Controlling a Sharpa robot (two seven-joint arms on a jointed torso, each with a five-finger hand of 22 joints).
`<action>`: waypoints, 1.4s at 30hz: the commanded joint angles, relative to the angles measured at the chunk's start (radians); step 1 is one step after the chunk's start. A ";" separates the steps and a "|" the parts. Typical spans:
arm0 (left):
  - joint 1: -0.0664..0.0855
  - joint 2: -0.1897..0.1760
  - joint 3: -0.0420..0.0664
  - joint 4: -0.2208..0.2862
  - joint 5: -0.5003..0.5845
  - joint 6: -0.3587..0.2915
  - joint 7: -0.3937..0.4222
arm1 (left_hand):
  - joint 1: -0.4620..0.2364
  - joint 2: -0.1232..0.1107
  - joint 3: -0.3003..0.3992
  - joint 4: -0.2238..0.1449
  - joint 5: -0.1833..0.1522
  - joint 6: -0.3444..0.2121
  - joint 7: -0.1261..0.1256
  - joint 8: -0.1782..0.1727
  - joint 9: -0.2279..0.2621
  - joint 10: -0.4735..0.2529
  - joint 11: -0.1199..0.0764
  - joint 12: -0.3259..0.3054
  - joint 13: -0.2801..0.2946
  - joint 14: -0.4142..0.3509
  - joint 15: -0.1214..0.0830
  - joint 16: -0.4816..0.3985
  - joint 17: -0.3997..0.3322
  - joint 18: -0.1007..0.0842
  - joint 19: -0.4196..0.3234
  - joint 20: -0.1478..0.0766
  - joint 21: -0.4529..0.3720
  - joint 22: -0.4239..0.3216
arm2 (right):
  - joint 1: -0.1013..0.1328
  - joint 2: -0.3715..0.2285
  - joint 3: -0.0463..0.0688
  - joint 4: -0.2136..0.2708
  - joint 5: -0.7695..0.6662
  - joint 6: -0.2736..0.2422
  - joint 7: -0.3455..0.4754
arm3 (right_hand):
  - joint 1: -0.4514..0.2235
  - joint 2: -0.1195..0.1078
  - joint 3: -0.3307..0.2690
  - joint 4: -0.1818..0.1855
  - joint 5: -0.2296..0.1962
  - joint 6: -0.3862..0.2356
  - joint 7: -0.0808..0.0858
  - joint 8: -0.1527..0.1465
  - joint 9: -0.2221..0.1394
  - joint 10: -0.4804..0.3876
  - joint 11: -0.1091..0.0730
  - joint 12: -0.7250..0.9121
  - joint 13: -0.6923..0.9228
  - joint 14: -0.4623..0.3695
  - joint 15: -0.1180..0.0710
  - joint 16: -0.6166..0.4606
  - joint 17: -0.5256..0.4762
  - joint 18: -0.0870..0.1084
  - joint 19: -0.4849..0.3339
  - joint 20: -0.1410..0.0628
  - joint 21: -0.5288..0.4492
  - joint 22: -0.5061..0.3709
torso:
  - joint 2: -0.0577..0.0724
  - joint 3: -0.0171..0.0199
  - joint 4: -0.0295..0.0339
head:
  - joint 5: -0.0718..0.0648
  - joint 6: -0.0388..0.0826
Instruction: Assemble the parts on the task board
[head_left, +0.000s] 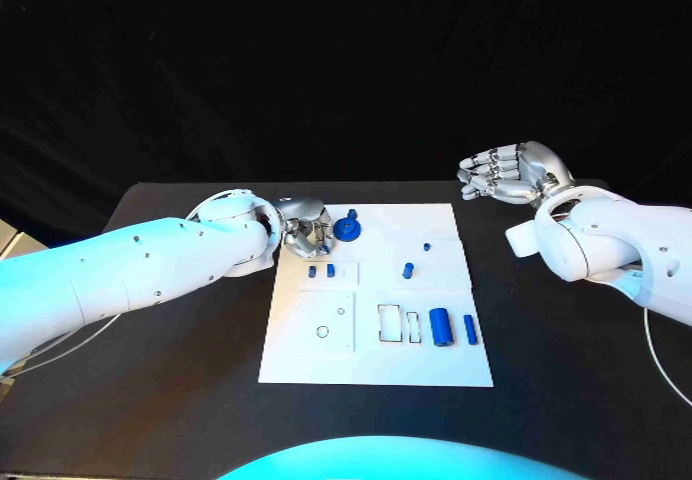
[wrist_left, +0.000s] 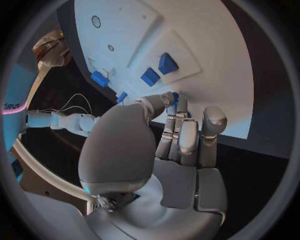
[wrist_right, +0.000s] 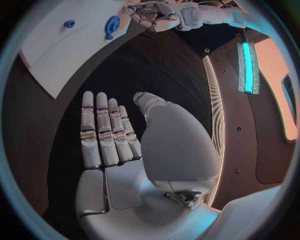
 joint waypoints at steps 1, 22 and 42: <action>-0.002 0.001 -0.003 0.000 -0.016 0.044 -0.018 | -0.006 0.000 0.002 -0.008 0.000 0.009 -0.002 -0.003 0.002 0.009 -0.001 -0.007 0.002 0.002 0.000 0.001 0.002 -0.009 0.003 -0.003 0.000 0.001 | 0.000 0.000 0.000 0.001 -0.005 0.007 0.011 | -0.002 -0.002 0.005 -0.001 0.006 0.007 0.003 -0.005 0.000 0.009 0.000 -0.006 -0.001 0.010 0.000 -0.007 -0.002 0.014 0.007 0.001 0.001 -0.002 | 0.000 0.0000 0.0012 | -0.001 -0.001; -0.002 0.007 -0.004 -0.005 0.017 0.037 -0.002 | -0.029 -0.014 -0.004 -0.006 0.000 -0.052 0.004 -0.061 -0.006 0.012 0.000 -0.055 0.010 -0.001 0.001 -0.002 -0.003 -0.008 0.000 -0.007 -0.006 -0.004 | 0.000 0.002 0.000 -0.001 -0.004 0.011 0.009 | -0.002 -0.002 0.006 -0.002 0.006 0.008 0.003 -0.006 0.000 0.010 0.000 -0.006 -0.001 0.011 0.000 -0.008 -0.002 0.014 0.008 0.001 0.001 -0.004 | 0.000 -0.0002 0.0007 | -0.001 0.000; -0.002 -0.001 -0.004 -0.005 0.022 0.035 -0.017 | -0.053 -0.028 0.000 0.004 0.002 -0.085 0.005 -0.091 -0.008 0.014 0.002 -0.077 0.020 -0.009 0.004 -0.006 -0.015 -0.006 -0.006 -0.005 -0.017 -0.014 | -0.001 0.001 0.000 -0.003 -0.004 0.009 0.006 | -0.004 -0.005 0.006 -0.002 0.005 0.007 0.004 -0.008 -0.001 0.009 0.001 -0.008 -0.001 0.011 0.000 -0.010 -0.003 0.013 0.008 0.001 0.001 -0.008 | 0.000 -0.0005 0.0012 | -0.002 -0.001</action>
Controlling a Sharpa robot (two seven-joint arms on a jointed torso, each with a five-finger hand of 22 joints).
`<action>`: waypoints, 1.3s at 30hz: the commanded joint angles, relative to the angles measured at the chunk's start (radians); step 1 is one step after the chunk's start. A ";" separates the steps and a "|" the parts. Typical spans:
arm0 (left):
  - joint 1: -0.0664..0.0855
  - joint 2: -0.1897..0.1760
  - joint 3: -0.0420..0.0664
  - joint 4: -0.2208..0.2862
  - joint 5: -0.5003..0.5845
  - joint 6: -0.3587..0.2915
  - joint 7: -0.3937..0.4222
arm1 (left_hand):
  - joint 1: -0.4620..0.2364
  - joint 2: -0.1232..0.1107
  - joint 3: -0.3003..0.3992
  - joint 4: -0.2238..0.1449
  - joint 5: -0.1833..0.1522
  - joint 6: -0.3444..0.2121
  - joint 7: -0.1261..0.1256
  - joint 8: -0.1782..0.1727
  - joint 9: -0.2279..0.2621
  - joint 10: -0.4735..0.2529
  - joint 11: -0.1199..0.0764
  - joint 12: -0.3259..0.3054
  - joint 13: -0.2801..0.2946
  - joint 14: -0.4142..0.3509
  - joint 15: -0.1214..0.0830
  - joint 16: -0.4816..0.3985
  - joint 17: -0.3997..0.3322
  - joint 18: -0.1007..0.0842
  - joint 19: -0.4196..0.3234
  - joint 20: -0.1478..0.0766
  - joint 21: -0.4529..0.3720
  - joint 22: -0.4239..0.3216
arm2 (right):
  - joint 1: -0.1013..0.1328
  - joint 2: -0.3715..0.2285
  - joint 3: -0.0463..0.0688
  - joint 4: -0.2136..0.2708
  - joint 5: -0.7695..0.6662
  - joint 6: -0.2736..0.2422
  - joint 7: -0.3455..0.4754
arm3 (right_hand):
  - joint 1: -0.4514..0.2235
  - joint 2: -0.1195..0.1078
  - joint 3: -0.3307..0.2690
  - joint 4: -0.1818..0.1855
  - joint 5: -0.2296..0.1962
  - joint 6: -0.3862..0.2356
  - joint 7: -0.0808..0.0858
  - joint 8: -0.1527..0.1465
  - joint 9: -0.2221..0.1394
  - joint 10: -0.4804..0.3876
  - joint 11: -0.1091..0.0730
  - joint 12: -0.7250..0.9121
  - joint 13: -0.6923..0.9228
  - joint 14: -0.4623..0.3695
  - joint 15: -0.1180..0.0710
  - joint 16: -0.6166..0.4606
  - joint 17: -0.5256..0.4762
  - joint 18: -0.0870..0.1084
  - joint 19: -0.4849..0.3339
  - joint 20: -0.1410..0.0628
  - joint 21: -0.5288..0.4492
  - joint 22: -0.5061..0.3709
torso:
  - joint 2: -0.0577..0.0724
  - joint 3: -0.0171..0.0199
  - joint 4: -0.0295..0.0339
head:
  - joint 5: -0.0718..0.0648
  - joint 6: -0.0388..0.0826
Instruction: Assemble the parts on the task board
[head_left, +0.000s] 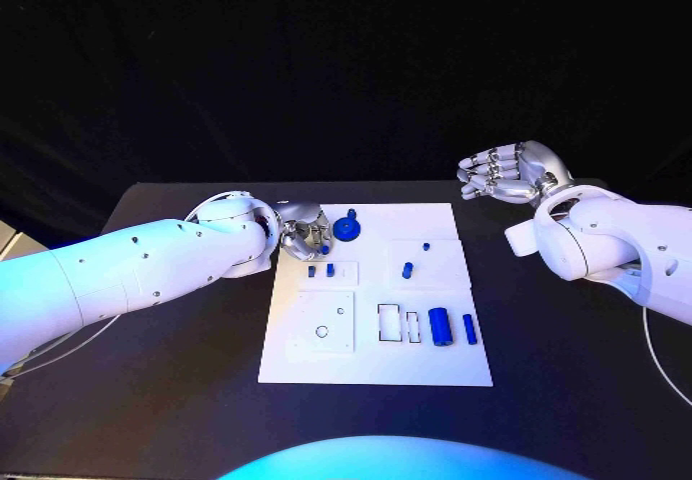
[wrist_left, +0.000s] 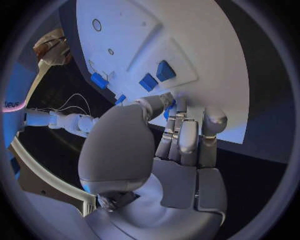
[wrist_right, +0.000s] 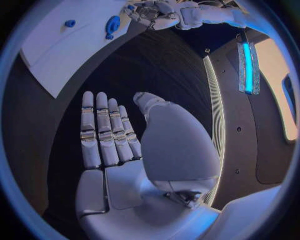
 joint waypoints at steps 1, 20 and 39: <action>0.000 -0.001 0.000 0.002 0.008 0.015 -0.006 | -0.009 -0.003 0.003 0.003 0.004 -0.016 -0.001 -0.011 -0.002 0.006 0.003 -0.007 0.004 -0.005 0.000 -0.006 0.000 -0.005 -0.006 0.003 -0.007 -0.002 | 0.000 0.000 0.000 0.000 -0.004 0.007 0.007 | -0.004 -0.005 0.006 -0.002 0.005 0.003 0.000 -0.008 -0.001 0.006 -0.002 -0.004 -0.001 0.004 0.000 -0.004 -0.002 0.013 0.008 0.001 0.001 -0.003 | 0.000 -0.0004 0.0006 | -0.001 0.000; 0.000 -0.028 0.004 -0.028 0.035 0.015 -0.022 | 0.006 -0.004 -0.041 0.014 0.004 -0.230 -0.011 -0.125 -0.068 -0.001 0.007 -0.054 0.029 -0.036 0.004 -0.023 -0.048 0.003 -0.035 0.007 -0.045 -0.040 | -0.001 0.002 0.000 -0.008 -0.218 0.153 -0.109 | 0.050 -0.015 -0.023 -0.078 -0.085 -0.010 -0.002 -0.023 0.001 -0.121 0.005 -0.049 0.003 0.099 -0.015 0.025 0.013 0.015 0.091 -0.019 0.041 -0.030 | 0.000 -0.0001 -0.0006 | 0.000 0.004; 0.000 -0.183 0.033 0.059 1.012 -0.070 0.365 | 0.011 0.023 -0.055 0.004 0.001 -0.039 0.049 -0.008 -0.053 -0.070 0.053 -0.045 0.042 -0.332 0.041 -0.313 -0.532 0.054 -0.279 0.037 -0.324 -0.303 | -0.025 0.076 -0.001 -0.012 -1.085 0.306 -0.312 | -0.005 -0.060 0.151 -0.159 -0.131 0.094 -0.082 -0.020 0.021 0.103 -0.082 -0.071 0.001 0.377 -0.115 0.871 0.673 -0.064 0.351 -0.142 0.943 0.764 | 0.001 -0.0038 0.0032 | -0.033 0.037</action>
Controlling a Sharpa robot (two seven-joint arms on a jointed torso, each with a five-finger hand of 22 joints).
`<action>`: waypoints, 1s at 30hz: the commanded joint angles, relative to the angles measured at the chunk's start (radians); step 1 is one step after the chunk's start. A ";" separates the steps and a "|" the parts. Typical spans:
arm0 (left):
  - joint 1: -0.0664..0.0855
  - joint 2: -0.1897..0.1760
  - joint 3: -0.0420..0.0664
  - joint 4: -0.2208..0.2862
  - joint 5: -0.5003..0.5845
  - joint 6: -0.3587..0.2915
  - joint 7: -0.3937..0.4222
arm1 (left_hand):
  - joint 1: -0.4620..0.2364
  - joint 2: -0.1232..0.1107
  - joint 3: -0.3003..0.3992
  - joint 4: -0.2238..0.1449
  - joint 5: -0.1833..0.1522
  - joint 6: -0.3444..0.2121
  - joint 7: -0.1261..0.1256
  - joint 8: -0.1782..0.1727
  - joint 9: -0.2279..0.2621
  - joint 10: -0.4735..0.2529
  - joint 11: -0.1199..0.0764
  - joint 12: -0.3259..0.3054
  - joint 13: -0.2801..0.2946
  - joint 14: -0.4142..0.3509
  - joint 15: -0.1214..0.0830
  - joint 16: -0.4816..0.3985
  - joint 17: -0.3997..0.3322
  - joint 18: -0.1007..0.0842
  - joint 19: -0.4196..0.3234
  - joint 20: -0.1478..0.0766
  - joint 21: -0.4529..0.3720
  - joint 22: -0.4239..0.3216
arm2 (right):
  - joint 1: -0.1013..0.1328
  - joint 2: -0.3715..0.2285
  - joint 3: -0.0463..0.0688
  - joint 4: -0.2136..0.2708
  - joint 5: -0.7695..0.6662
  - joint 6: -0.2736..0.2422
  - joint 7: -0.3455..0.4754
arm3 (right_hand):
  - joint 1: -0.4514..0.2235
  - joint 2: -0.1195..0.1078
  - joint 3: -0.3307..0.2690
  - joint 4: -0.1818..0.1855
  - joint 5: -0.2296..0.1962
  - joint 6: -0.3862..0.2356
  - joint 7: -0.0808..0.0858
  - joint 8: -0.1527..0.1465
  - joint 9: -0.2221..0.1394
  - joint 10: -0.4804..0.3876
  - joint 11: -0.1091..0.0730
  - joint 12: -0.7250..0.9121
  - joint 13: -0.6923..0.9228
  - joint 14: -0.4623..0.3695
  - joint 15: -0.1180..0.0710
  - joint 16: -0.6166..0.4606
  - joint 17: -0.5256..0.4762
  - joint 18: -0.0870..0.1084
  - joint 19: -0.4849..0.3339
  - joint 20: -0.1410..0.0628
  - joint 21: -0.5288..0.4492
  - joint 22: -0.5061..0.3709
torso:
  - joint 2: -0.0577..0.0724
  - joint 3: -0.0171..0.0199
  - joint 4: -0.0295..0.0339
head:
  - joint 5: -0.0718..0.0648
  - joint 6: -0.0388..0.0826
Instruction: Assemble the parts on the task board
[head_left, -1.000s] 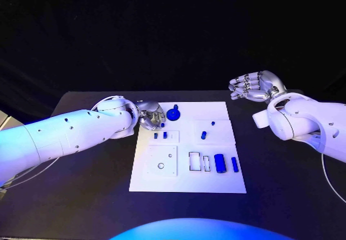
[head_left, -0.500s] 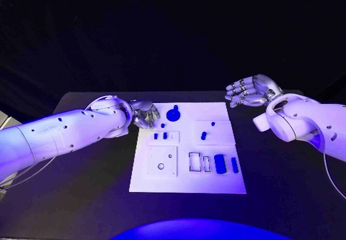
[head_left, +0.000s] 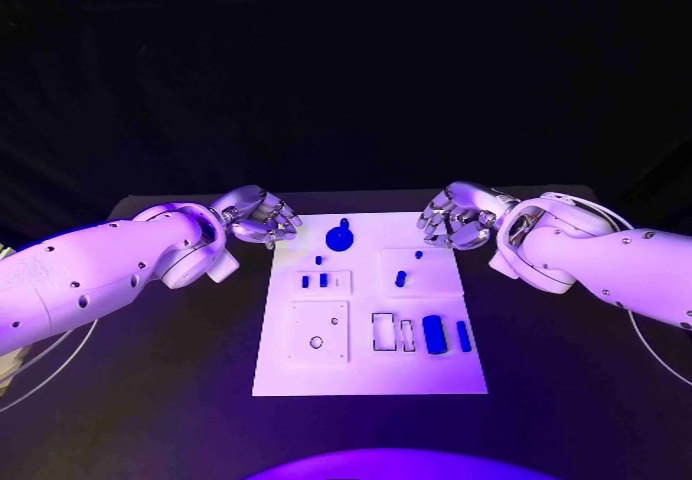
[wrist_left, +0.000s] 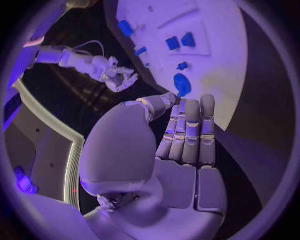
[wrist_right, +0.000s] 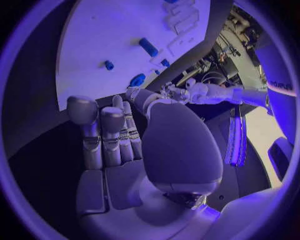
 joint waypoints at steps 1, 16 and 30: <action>0.000 -0.017 0.002 0.022 0.372 0.025 0.164 | -0.017 0.005 -0.032 0.008 0.002 -0.005 0.002 0.004 -0.005 -0.013 0.003 0.009 0.000 -0.023 0.003 -0.044 -0.021 0.014 -0.017 0.004 -0.041 -0.026 | -0.013 0.017 -0.001 -0.009 -0.279 0.042 -0.092 | -0.017 -0.004 0.008 0.003 -0.023 -0.006 -0.005 -0.006 0.005 -0.014 0.002 -0.003 0.000 0.033 0.004 0.080 0.072 -0.024 0.017 0.002 0.094 0.096 | 0.001 -0.0032 0.0024 | -0.008 0.009; 0.000 -0.041 0.004 0.052 0.492 0.052 0.210 | -0.011 0.014 -0.074 0.012 0.002 -0.013 0.007 0.008 -0.011 -0.022 0.007 0.018 -0.003 -0.036 0.007 -0.086 -0.038 0.015 -0.013 0.008 -0.096 -0.066 | -0.061 0.066 -0.001 -0.050 -0.392 0.053 -0.151 | -0.024 -0.011 0.013 0.005 -0.041 -0.012 -0.002 -0.011 0.021 -0.023 0.006 -0.003 0.001 0.037 0.007 0.236 0.208 -0.049 0.035 0.016 0.276 0.286 | 0.000 -0.0023 0.0027 | -0.013 0.014; 0.000 -0.042 0.004 0.055 0.495 0.051 0.204 | -0.012 0.014 -0.082 0.013 0.001 -0.015 0.010 0.008 -0.013 -0.025 0.009 0.019 -0.004 -0.030 0.008 -0.086 -0.037 0.014 -0.006 0.008 -0.099 -0.070 | -0.080 0.098 -0.001 -0.071 -0.367 0.050 -0.129 | -0.008 0.013 0.040 -0.002 -0.050 0.002 -0.006 -0.002 0.032 -0.007 0.001 0.002 0.004 0.033 0.004 0.257 0.217 -0.050 0.030 0.018 0.297 0.310 | 0.001 0.0011 0.0026 | -0.008 0.007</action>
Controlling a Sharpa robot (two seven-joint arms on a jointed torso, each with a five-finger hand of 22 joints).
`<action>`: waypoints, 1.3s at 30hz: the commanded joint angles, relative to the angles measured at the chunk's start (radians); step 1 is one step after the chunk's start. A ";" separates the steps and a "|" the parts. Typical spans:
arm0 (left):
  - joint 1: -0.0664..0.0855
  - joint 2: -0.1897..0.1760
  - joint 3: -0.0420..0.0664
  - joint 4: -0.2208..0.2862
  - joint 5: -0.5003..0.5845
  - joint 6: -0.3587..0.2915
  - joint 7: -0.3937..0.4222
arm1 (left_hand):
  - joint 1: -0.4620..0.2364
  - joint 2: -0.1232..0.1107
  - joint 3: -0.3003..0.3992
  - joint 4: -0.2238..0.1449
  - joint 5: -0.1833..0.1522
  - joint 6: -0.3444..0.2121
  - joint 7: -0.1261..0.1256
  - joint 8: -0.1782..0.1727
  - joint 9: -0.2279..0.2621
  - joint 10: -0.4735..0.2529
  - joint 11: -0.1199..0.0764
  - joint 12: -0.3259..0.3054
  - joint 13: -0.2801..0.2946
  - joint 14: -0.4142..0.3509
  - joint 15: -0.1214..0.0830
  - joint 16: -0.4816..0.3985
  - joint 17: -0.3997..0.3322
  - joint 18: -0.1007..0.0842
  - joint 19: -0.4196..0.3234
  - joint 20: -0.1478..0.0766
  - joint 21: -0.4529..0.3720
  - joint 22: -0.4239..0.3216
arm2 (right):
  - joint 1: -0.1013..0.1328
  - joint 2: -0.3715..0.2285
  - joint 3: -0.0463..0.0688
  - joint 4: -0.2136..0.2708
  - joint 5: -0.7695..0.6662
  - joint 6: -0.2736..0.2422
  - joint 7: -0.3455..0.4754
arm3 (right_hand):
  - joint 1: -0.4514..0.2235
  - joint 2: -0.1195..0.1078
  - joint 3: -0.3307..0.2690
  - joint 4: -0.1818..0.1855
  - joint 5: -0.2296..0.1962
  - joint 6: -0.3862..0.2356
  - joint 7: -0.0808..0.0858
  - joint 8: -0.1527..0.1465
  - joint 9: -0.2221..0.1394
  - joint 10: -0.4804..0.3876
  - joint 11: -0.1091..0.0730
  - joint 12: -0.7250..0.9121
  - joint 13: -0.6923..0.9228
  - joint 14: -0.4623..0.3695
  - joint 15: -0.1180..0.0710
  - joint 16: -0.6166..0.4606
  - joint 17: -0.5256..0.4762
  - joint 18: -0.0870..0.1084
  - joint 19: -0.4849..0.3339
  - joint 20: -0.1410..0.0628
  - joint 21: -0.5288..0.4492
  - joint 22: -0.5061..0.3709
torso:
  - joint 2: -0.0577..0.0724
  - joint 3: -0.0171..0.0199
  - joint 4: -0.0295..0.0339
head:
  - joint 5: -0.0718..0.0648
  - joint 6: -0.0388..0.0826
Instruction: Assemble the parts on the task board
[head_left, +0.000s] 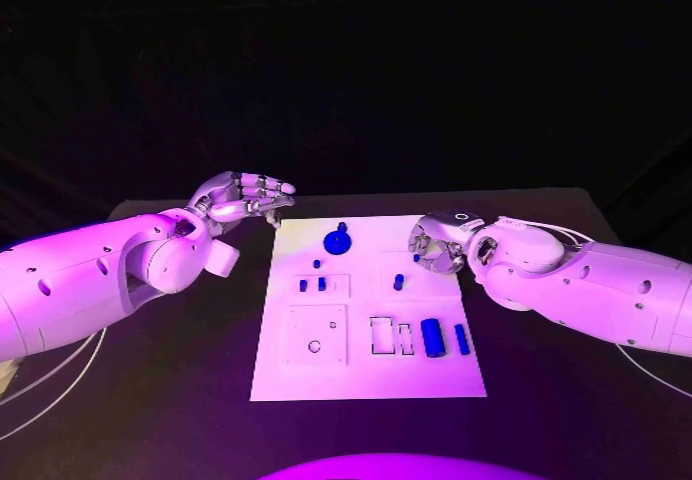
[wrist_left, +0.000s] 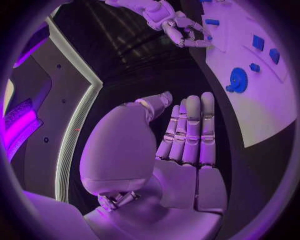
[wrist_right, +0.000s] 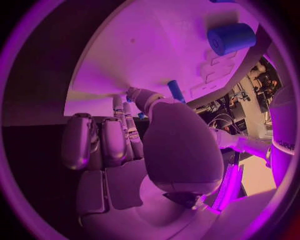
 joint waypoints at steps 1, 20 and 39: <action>0.001 0.000 0.001 0.003 0.018 0.016 0.018 | -0.002 0.005 -0.007 -0.001 0.001 -0.007 0.002 0.004 -0.002 -0.009 0.000 0.006 -0.002 0.000 0.002 -0.003 -0.001 0.015 0.006 0.002 -0.006 -0.001 | -0.009 0.007 -0.004 -0.004 -0.006 0.019 0.008 | 0.000 0.016 0.010 -0.001 -0.007 0.009 -0.001 0.006 0.003 0.008 -0.002 -0.001 0.000 0.029 0.000 0.006 0.002 -0.009 -0.002 0.007 0.004 0.003 | 0.000 0.0003 0.0002 | 0.000 -0.002; 0.001 0.000 0.001 0.004 0.018 0.018 0.009 | -0.004 0.006 -0.011 0.001 0.001 -0.009 0.003 0.003 -0.003 -0.011 0.001 0.006 -0.002 0.001 0.003 -0.004 -0.001 0.015 0.009 0.003 -0.009 -0.004 | -0.017 0.018 -0.005 0.000 -0.016 0.093 -0.003 | 0.022 0.072 0.055 -0.047 -0.023 0.083 -0.016 0.065 0.051 0.101 -0.025 0.014 0.016 0.028 -0.019 0.038 0.013 -0.021 0.010 -0.006 0.072 0.077 | -0.001 -0.0012 0.0005 | 0.002 -0.012; 0.001 -0.002 0.001 0.006 0.015 0.013 0.004 | -0.001 0.006 -0.014 0.000 0.002 -0.013 0.005 0.002 -0.004 -0.014 0.002 0.006 -0.003 0.001 0.003 -0.005 -0.001 0.015 0.011 0.003 -0.011 -0.007 | -0.022 0.013 -0.006 0.018 -0.107 0.012 -0.066 | 0.038 0.074 0.108 -0.114 -0.016 0.098 -0.018 0.079 0.072 0.140 -0.030 0.012 0.030 0.025 -0.023 0.046 0.007 -0.029 0.019 -0.010 0.111 0.120 | -0.001 -0.0007 0.0004 | 0.002 -0.018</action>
